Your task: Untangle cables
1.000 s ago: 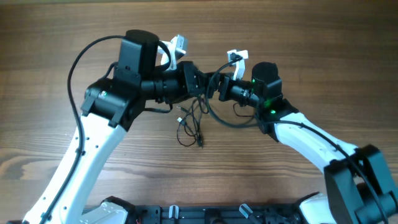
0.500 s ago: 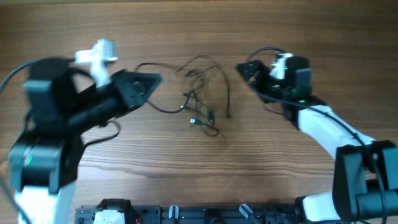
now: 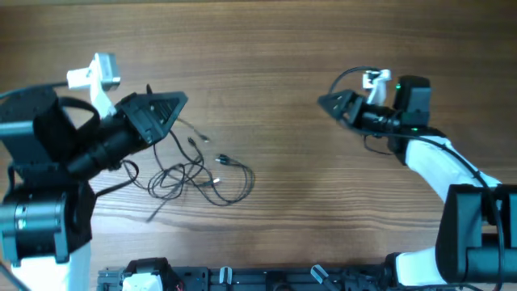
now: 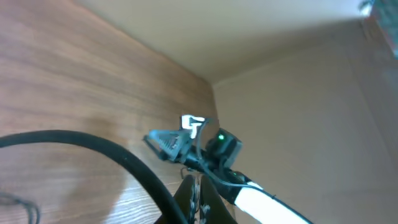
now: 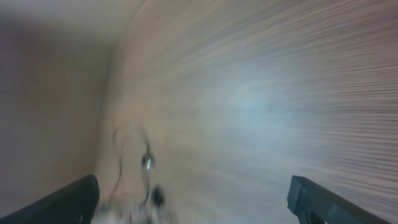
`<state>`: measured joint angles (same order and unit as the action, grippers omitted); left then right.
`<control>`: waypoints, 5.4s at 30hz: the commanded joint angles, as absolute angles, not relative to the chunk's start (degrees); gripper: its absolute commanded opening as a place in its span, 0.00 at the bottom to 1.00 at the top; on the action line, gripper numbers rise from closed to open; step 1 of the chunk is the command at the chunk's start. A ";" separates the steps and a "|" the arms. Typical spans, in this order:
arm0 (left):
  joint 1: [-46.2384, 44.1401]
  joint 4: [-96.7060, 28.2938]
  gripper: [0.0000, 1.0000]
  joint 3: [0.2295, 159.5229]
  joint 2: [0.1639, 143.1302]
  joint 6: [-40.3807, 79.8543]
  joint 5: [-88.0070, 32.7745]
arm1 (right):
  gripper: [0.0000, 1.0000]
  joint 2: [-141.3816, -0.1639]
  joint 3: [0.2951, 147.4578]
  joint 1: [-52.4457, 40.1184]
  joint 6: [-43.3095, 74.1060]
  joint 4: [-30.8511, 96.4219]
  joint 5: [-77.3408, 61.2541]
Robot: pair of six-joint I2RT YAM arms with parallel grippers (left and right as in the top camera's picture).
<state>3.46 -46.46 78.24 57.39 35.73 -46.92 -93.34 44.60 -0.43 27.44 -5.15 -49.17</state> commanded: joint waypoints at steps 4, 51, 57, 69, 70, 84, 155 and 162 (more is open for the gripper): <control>2.68 -40.40 0.04 78.76 59.83 21.21 -65.17 | 1.00 -94.19 44.49 -13.32 11.94 -7.38 -56.23; -12.27 -16.03 0.04 78.76 71.00 56.01 -28.84 | 0.99 -94.08 44.51 -50.26 22.13 -22.46 -10.04; -13.80 -16.05 0.04 78.76 71.00 55.99 -28.84 | 1.00 -103.07 47.57 -50.30 20.80 -30.76 -18.48; -14.04 -16.12 0.04 78.76 71.00 55.99 -28.88 | 1.00 -115.85 58.61 -55.59 2.13 -24.80 -9.63; -14.04 -16.14 0.04 78.76 71.00 55.99 -28.91 | 1.00 -116.88 58.78 -55.66 -0.23 -24.82 -9.61; -14.81 -16.05 0.04 78.76 69.97 55.72 -29.06 | 0.22 -119.11 60.53 -50.74 5.26 -17.93 28.97; -13.72 -33.67 0.04 78.76 71.26 5.02 -77.95 | 0.93 -95.42 58.85 -19.18 -15.92 0.51 -89.47; -13.72 -33.63 0.04 78.76 71.26 11.66 -59.75 | 0.93 -95.42 58.83 -20.69 -15.90 0.95 -92.90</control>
<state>-13.52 -33.85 78.39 71.31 7.97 -71.75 -94.85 59.27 -20.60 -16.34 0.78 -88.62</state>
